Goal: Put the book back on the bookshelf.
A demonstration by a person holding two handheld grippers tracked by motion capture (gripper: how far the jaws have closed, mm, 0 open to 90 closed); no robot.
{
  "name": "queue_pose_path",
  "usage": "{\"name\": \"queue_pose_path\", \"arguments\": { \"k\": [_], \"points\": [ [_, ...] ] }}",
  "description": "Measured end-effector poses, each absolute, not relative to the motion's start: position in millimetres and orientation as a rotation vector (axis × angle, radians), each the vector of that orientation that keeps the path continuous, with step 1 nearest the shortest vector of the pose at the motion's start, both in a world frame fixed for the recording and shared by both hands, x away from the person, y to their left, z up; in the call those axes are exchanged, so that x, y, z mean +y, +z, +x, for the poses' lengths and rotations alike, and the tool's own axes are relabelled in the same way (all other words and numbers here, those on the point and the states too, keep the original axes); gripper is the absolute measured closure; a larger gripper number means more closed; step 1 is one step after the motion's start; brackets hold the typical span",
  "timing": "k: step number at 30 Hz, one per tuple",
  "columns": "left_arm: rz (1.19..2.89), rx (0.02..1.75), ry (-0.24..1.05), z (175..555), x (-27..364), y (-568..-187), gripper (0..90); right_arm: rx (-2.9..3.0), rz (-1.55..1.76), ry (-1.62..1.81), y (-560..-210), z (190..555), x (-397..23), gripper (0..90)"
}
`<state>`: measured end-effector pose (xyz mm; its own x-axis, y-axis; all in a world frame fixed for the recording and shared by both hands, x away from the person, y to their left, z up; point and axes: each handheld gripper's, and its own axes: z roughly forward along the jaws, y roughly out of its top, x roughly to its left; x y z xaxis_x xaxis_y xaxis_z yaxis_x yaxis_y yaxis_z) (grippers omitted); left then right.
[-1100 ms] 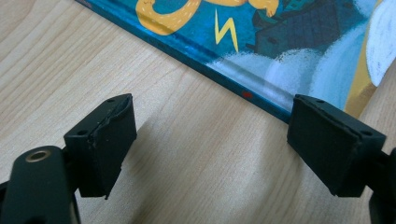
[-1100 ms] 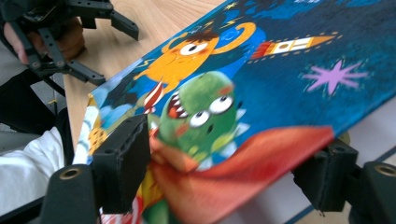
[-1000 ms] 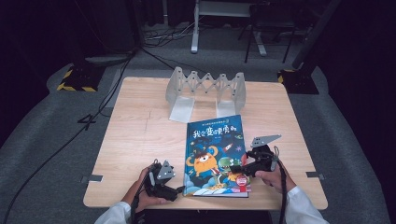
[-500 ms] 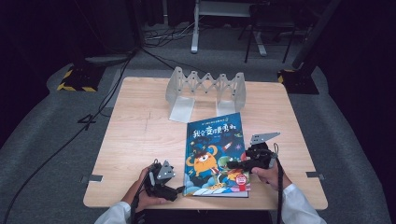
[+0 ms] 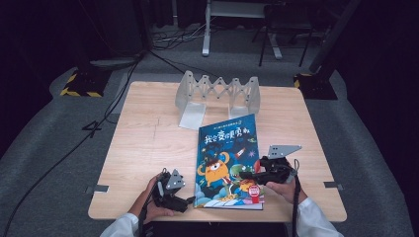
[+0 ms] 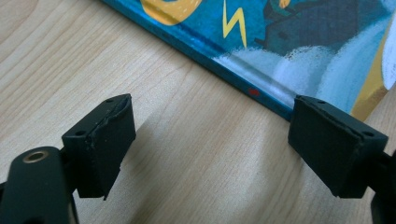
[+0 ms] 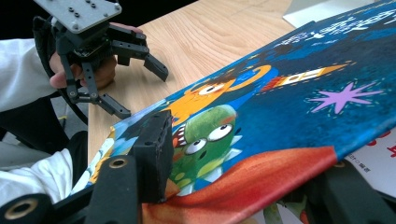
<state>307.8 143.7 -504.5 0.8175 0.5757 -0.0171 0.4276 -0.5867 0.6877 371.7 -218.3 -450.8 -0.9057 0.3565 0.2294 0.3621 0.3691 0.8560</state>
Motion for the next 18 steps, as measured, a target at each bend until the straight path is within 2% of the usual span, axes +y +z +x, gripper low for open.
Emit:
{"name": "queue_pose_path", "arguments": {
  "k": [8, 18],
  "points": [
    [2.3, 0.728, 0.251, 311, 143, -503, 15.1, -2.67, -0.631, -1.698, -443, 357, -221, 48.2],
    [2.249, 0.692, 0.129, 325, 136, -494, 15.9, -2.761, -0.546, -1.777, -436, 343, -221, 48.4]
  ]
}}
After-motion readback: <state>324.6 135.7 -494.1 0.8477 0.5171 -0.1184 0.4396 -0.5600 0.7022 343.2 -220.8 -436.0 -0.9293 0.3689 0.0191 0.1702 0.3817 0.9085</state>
